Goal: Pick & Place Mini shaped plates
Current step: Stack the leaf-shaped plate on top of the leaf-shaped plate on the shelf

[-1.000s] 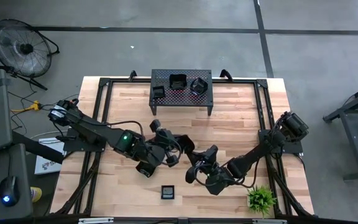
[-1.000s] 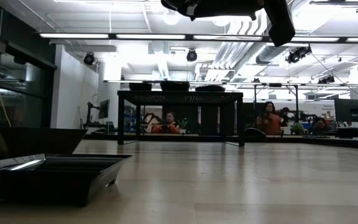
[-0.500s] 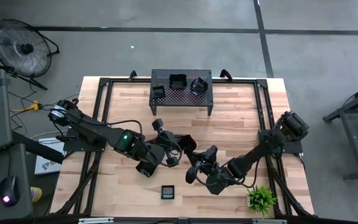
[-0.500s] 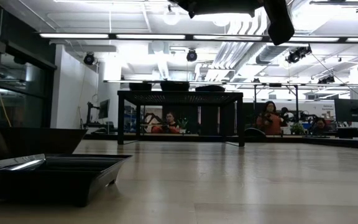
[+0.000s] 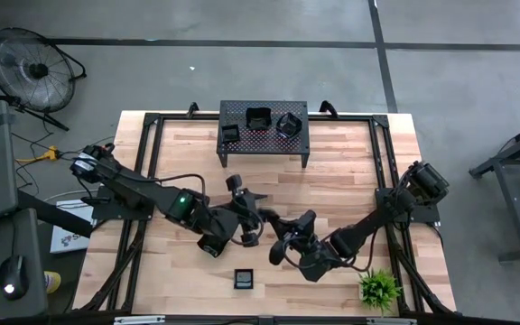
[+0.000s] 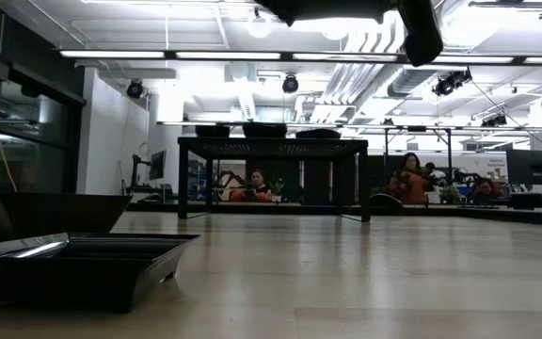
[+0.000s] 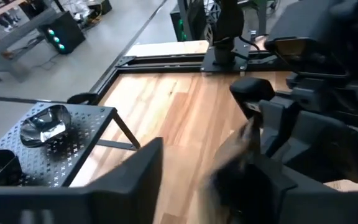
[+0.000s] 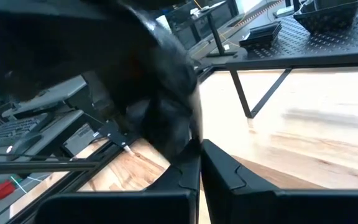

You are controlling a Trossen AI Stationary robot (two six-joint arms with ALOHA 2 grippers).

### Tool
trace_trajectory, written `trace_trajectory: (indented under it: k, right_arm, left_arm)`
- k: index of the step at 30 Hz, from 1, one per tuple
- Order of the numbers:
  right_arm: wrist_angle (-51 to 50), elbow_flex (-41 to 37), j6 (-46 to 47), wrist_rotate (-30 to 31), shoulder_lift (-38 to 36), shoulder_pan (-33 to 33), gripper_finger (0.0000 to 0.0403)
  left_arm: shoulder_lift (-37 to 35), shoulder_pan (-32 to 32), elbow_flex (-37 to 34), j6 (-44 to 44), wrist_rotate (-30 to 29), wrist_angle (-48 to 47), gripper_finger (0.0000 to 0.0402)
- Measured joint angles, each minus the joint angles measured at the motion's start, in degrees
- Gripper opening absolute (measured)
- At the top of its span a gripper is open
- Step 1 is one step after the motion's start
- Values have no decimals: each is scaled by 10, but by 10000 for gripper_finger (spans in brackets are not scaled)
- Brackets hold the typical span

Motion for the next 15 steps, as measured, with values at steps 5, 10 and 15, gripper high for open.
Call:
trace_trajectory:
  k: [5, 10, 15]
  right_arm:
    - [0, 1, 0, 1, 0, 0, 0]
    - [3, 1, 1, 0, -3, 0, 0]
    - [-19, 1, -3, -2, -31, 0, 0]
  left_arm:
    - [-12, 0, -1, 23, -6, 0, 223]
    - [-50, 0, -1, 45, -22, -14, 247]
    - [-101, 0, 0, 43, -26, -55, 248]
